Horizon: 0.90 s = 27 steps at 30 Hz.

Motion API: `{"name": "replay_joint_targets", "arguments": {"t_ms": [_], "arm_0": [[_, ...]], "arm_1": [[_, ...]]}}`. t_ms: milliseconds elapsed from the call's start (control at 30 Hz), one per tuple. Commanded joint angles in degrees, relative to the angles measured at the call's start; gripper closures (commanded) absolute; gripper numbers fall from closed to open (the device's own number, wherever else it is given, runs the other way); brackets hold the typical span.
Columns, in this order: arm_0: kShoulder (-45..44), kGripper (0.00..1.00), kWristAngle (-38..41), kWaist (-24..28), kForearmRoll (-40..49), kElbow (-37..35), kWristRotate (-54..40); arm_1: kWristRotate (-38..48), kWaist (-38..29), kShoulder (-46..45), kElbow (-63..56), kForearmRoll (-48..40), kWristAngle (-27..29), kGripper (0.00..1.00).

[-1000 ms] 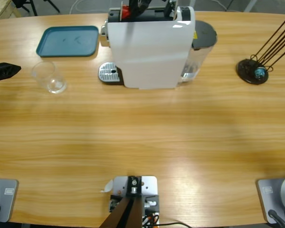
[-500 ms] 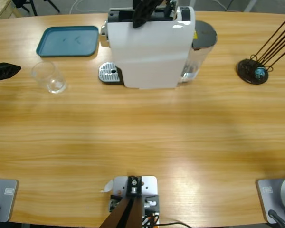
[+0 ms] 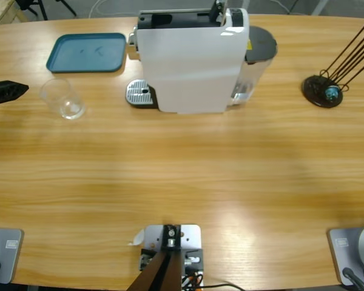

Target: Pour coffee

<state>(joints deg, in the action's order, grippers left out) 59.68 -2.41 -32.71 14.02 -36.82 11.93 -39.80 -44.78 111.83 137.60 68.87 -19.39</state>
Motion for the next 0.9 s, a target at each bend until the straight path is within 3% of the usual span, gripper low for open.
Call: {"name": "replay_joint_targets", "arguments": {"t_ms": [33, 100, 167, 267, 333, 367, 533, 700, 900], "arm_0": [[1.37, 0.000, 1.10, 0.10, -0.74, 1.98, -0.83], [1.31, 0.000, 1.10, 0.10, -0.74, 2.02, -0.85], [1.22, 0.000, 1.10, 0.10, -0.74, 2.02, -0.80], [0.94, 0.000, 1.10, 0.10, -0.74, 2.11, -0.78], [1.00, 0.000, 1.10, 0.10, -0.74, 2.11, -0.83], [0.98, 0.000, 1.10, 0.10, -0.74, 2.11, -0.82], [1.08, 0.000, 1.10, 0.10, -0.74, 2.11, -0.85], [1.14, 0.000, 1.10, 0.10, -0.83, 2.11, -0.85], [1.15, 0.000, 1.10, 0.10, -0.83, 2.11, -0.85]], "arm_1": [[3.94, -0.52, -15.56, -2.44, 9.24, 5.82, 1.000], [11.06, 0.55, -21.13, -14.56, -1.37, 9.95, 1.000], [19.26, 0.57, -25.95, -29.74, -16.63, 22.27, 1.000], [27.17, -0.06, -28.74, -45.65, -31.98, 39.25, 1.000], [33.03, -1.35, -26.54, -49.87, -36.85, 48.46, 1.000], [34.19, -1.63, -25.47, -50.80, -37.78, 50.33, 1.000], [35.38, -2.33, -23.71, -59.66, -53.97, 55.90, 1.000], [29.51, -2.33, -21.08, -61.47, -57.82, 51.89, 1.000], [24.59, -2.33, -18.00, -61.09, -59.38, 51.00, 1.000]]}}
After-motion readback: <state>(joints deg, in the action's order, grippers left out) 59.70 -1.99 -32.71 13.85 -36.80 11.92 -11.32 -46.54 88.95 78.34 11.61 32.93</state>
